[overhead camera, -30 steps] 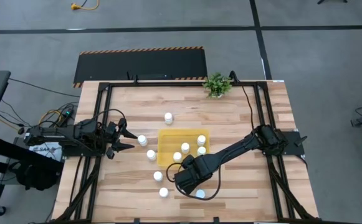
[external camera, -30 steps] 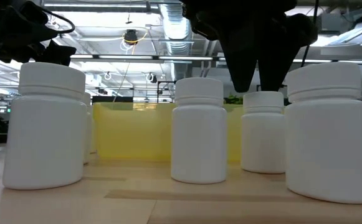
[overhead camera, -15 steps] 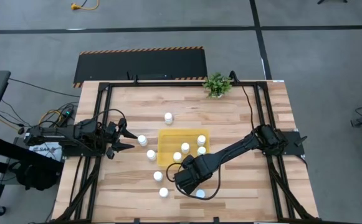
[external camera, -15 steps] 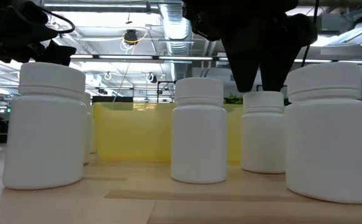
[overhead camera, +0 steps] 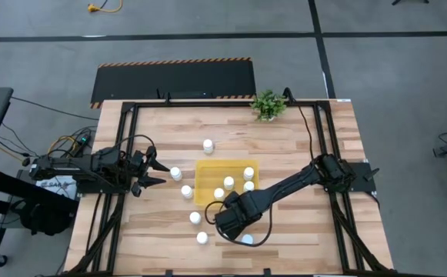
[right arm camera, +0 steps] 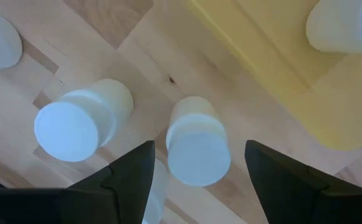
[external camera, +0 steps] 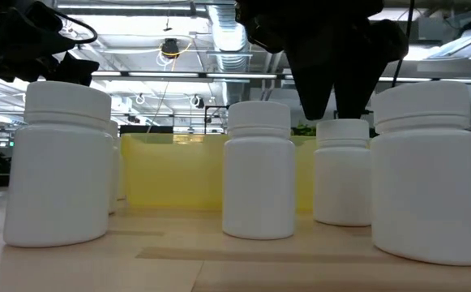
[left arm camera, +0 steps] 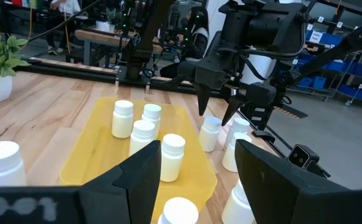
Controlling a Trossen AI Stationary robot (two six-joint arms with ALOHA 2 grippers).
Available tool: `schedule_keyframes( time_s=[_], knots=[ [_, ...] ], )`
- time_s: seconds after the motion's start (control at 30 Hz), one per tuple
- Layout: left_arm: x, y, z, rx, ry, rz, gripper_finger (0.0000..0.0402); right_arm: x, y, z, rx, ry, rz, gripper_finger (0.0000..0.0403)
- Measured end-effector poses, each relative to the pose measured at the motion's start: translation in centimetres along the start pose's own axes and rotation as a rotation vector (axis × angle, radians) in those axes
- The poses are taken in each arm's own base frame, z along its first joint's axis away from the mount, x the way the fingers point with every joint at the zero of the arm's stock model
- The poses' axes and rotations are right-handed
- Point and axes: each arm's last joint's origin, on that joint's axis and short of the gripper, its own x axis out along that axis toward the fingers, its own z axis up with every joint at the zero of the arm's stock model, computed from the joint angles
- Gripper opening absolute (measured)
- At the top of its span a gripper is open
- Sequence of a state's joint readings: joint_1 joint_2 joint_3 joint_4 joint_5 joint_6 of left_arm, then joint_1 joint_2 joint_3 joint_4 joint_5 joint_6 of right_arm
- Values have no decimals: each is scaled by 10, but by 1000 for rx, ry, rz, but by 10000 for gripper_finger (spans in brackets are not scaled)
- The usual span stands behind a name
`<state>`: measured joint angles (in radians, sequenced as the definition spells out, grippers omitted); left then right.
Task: Pick and place pill bottles into a basket
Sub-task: Put the white pill bottle into the yellow bin
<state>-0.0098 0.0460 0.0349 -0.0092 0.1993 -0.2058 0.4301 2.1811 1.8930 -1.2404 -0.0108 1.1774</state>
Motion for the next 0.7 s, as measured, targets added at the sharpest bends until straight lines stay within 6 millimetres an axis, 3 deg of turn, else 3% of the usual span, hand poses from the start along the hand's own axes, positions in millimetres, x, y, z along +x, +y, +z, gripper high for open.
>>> schedule_keyframes(
  time_s=[0.5,0.7],
  knots=[
    [0,0,0,0,0,0,194,0,1,1,-27,-16,11,242],
    [0,0,0,0,-1,0,194,25,8,2,-57,64,11,242]
  ],
)
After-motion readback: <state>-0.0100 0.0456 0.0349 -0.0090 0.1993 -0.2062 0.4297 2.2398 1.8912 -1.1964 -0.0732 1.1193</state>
